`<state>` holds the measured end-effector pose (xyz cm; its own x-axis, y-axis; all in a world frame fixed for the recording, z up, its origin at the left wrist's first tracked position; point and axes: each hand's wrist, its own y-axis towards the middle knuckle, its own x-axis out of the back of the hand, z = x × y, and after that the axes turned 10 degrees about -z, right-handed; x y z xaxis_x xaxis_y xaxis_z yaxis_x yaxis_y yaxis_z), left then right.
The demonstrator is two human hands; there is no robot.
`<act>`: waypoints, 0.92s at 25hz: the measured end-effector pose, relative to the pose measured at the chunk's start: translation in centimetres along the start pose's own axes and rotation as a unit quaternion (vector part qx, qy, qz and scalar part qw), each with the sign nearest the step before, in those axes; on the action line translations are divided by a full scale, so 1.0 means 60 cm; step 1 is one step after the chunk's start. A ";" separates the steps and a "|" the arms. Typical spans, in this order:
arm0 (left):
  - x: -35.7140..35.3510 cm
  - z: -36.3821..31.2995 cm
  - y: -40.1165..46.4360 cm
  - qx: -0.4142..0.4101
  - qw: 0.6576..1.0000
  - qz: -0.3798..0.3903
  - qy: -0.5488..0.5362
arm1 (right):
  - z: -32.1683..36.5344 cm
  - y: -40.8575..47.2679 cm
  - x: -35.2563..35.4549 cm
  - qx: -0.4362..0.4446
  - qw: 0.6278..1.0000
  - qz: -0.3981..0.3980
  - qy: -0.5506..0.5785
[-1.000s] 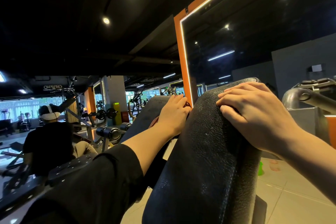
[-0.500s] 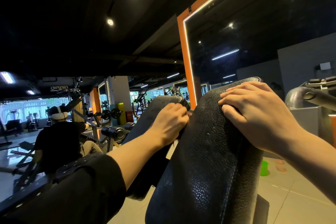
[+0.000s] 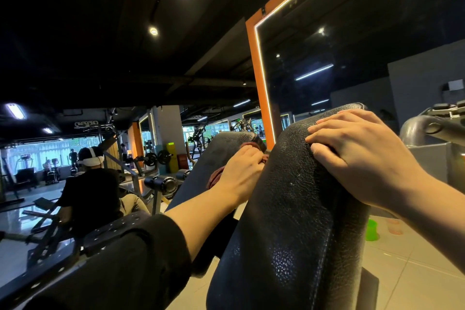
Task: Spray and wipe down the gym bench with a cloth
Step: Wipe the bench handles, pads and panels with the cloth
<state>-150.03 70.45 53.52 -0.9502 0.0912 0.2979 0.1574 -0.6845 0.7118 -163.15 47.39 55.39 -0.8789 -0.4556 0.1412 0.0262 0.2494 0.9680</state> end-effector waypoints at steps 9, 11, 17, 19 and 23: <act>0.009 0.012 0.050 0.094 0.995 -0.011 0.021 | -0.001 -0.004 -0.004 0.006 1.000 -0.002 -0.022; -0.006 0.011 0.057 0.088 0.996 0.021 0.022 | -0.001 -0.004 -0.003 0.008 1.000 -0.003 -0.018; 0.016 0.014 0.040 0.020 0.999 0.034 0.032 | -0.004 -0.004 0.001 0.001 1.000 0.025 -0.003; 0.029 0.005 0.028 0.014 0.998 0.036 0.045 | -0.001 -0.004 0.005 -0.005 0.999 0.033 0.004; 0.036 0.002 -0.007 0.015 0.999 0.033 0.033 | 0.000 0.000 0.006 -0.005 0.999 0.044 0.003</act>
<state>-152.11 71.03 53.96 -0.9530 -0.0019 0.3031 0.2277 -0.6647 0.7115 -163.45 47.24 55.42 -0.8705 -0.4366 0.2270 0.1081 0.2804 0.9538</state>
